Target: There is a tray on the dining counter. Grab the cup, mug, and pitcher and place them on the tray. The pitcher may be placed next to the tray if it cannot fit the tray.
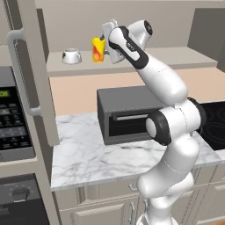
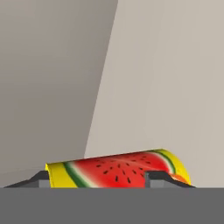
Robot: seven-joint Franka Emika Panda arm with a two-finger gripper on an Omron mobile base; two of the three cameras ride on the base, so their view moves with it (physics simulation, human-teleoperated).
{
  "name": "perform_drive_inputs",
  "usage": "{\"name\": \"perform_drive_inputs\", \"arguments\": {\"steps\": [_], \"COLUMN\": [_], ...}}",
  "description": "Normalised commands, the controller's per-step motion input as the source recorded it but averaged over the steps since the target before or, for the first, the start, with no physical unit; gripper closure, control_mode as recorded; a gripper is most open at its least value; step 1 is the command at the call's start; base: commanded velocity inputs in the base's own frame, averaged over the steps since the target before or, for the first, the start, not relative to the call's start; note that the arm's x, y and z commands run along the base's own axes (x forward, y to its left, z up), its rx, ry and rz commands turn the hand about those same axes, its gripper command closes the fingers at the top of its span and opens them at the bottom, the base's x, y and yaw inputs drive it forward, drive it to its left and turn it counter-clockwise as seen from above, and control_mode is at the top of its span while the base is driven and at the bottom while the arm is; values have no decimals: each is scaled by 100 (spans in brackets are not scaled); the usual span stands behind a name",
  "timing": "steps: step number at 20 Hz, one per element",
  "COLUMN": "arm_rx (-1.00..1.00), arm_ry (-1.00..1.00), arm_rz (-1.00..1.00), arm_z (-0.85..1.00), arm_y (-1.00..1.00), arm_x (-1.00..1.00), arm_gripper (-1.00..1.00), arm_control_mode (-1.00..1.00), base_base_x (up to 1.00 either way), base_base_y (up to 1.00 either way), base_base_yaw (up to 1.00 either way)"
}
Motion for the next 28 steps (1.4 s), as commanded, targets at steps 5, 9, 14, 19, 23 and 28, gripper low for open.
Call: {"name": "perform_drive_inputs", "arguments": {"steps": [5, 9, 14, 19, 23, 28], "arm_rx": [0, 4, 10, 10, 6, 0], "arm_ry": [0, -3, -6, -6, -5, -3], "arm_rz": [0, 0, -2, -3, -7, -11], "arm_z": [-24, -29, -33, -27, -6, -5], "arm_y": [-2, -13, -23, -23, -29, -39], "arm_x": [-19, -32, -37, -34, -33, -40], "arm_gripper": [100, 100, 100, 100, 100, 100], "arm_control_mode": [-100, -100, -100, -100, -100, -100], "base_base_x": [0, 0, 0, 0, 0, 0], "base_base_y": [0, 0, 0, 0, 0, 0], "base_base_yaw": [0, 0, 0, 0, 0, 0]}}
